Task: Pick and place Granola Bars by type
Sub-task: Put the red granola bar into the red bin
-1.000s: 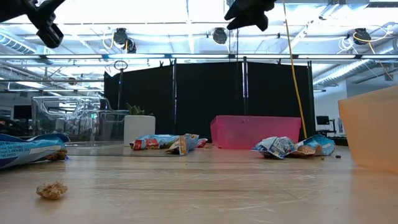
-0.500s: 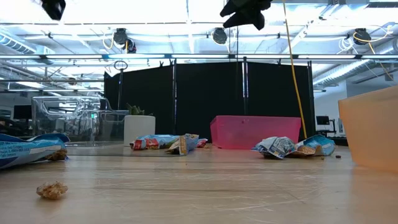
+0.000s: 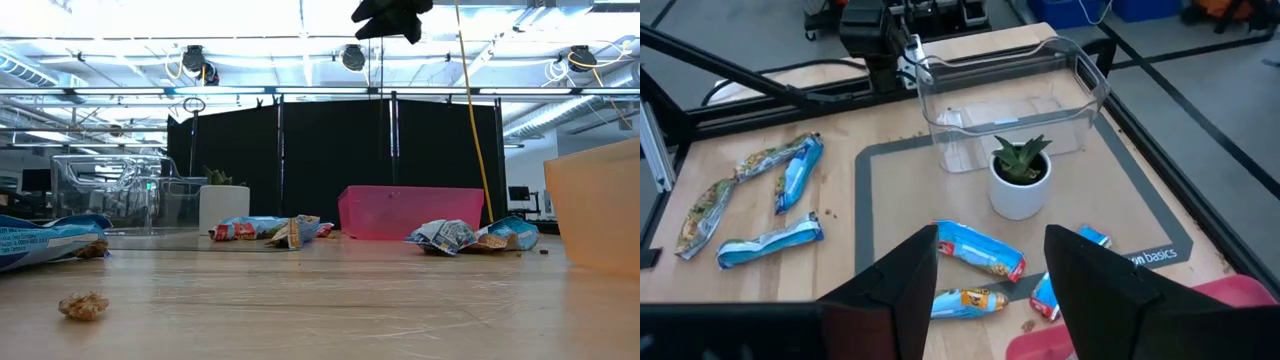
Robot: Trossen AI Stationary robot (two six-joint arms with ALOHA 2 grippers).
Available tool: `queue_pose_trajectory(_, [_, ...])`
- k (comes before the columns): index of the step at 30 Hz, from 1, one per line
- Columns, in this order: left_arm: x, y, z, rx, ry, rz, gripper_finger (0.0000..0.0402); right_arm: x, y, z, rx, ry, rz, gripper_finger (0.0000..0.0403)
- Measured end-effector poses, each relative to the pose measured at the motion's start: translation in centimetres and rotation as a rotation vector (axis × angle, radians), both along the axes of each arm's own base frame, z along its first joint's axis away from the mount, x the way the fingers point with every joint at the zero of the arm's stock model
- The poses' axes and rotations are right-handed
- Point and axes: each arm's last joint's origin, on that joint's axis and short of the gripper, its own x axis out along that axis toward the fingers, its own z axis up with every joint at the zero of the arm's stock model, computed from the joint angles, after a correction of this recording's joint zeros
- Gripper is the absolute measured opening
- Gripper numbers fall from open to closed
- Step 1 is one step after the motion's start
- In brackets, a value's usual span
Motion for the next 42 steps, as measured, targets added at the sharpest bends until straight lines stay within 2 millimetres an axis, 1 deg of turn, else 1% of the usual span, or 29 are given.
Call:
queue_pose_trajectory(3, [1.0,0.0,0.0,0.009,0.033,0.021,0.0203,0.0,0.0,0.0,-0.002,-0.001,0.001,0.0179])
queue_pose_trajectory(9, [3.6,0.1,-0.4,-0.014,0.094,0.093,0.0268,0.0,0.0,0.0,-0.024,0.004,0.012,0.0179])
queue_pose_trajectory(12, [5.0,0.4,-0.9,-0.030,0.134,0.139,0.0287,0.0,0.0,0.0,-0.025,0.004,0.012,0.0179])
queue_pose_trajectory(15, [6.4,0.7,-2.0,-0.064,0.184,0.191,0.0290,0.0,0.0,0.0,-0.026,0.004,0.012,0.0179])
queue_pose_trajectory(20, [8.4,1.3,-3.6,-0.111,0.236,0.263,0.0274,0.0,0.0,0.1,-0.026,-0.001,0.011,0.0179])
queue_pose_trajectory(26, [10.7,2.0,-5.6,-0.146,0.336,0.250,0.0262,0.1,0.0,0.2,-0.042,-0.010,0.019,0.0179])
queue_pose_trajectory(33, [13.3,2.4,-8.5,-0.197,0.455,0.238,0.0290,0.1,0.0,0.2,-0.053,-0.009,0.025,0.0178])
queue_pose_trajectory(42, [14.9,2.9,-12.1,-0.303,0.607,0.303,0.0335,0.1,0.0,0.2,-0.053,-0.009,0.025,0.0178])
